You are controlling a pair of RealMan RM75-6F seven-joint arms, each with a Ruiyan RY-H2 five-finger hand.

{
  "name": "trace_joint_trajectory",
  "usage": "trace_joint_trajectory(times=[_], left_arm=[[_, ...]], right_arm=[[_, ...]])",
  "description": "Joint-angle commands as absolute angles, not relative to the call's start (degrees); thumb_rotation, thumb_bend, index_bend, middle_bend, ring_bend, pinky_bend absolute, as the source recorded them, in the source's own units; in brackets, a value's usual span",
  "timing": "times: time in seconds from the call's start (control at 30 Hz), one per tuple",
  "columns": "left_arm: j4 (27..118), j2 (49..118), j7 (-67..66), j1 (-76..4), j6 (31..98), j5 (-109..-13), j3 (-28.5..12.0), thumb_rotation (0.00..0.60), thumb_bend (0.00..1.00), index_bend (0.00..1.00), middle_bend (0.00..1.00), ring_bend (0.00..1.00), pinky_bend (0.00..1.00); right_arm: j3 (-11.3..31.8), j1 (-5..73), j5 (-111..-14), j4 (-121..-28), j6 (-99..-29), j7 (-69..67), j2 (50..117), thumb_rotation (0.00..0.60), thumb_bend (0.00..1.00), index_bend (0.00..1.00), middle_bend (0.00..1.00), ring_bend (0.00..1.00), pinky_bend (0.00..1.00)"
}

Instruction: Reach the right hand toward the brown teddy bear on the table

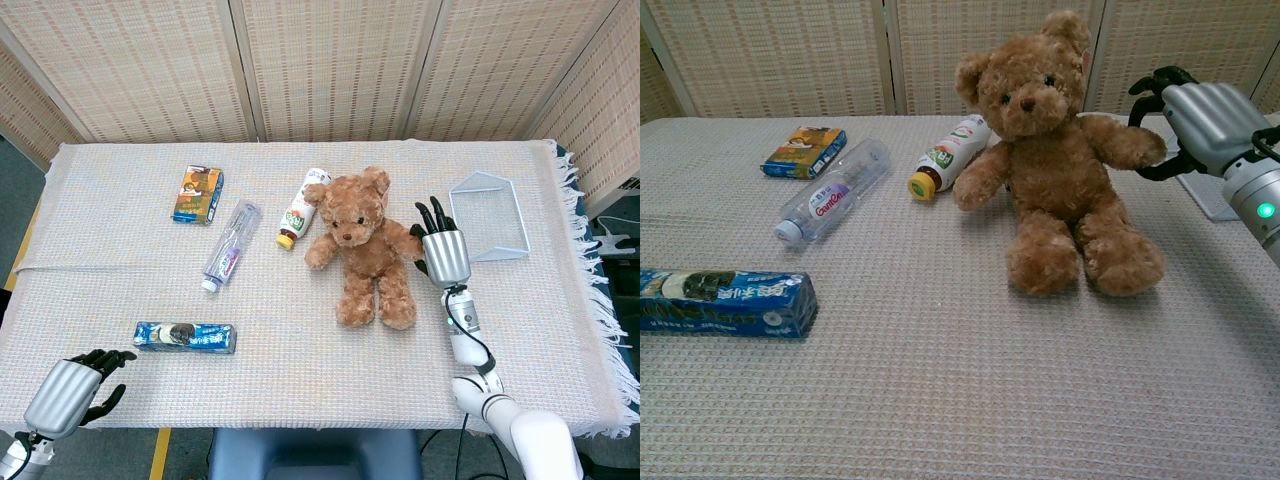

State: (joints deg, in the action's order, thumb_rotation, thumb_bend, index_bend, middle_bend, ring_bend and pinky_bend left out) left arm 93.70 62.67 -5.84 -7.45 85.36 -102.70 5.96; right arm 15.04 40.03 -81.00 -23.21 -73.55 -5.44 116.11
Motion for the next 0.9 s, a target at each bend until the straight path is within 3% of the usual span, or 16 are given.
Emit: trace_joint_trajectory(times=[0.03, 0.33, 0.63, 0.9], left_arm=[[93.7, 62.7, -5.9, -7.4, 85.4, -102.7, 6.0, 0.6, 0.38, 0.32, 0.42, 0.42, 0.67], [94.0, 62.7, -6.1, -7.4, 85.2, -102.7, 6.0, 0.6, 0.38, 0.32, 0.42, 0.43, 0.67], [93.8, 62.8, -6.5, -7.4, 85.0, -102.9, 6.1, 0.6, 0.38, 0.32, 0.43, 0.43, 0.67], [93.9, 62.7, -6.3, -7.4, 84.8, -102.6, 6.1, 0.6, 0.38, 0.32, 0.43, 0.43, 0.67]], right_arm=[[14.2, 39.6, -81.2, -21.8, -72.9, -5.2, 116.6, 0.6, 0.21, 0.58, 0.15, 0.04, 0.36], [15.9, 40.6, -80.3, -21.5, -78.7, -7.0, 116.8, 0.6, 0.21, 0.56, 0.15, 0.04, 0.37], [12.7, 39.1, -81.6, -22.4, -75.8, -5.8, 116.5, 0.6, 0.21, 0.56, 0.15, 0.04, 0.37], [14.8, 40.1, -80.5, -21.7, -79.9, -5.7, 116.9, 0.6, 0.21, 0.54, 0.15, 0.04, 0.37]])
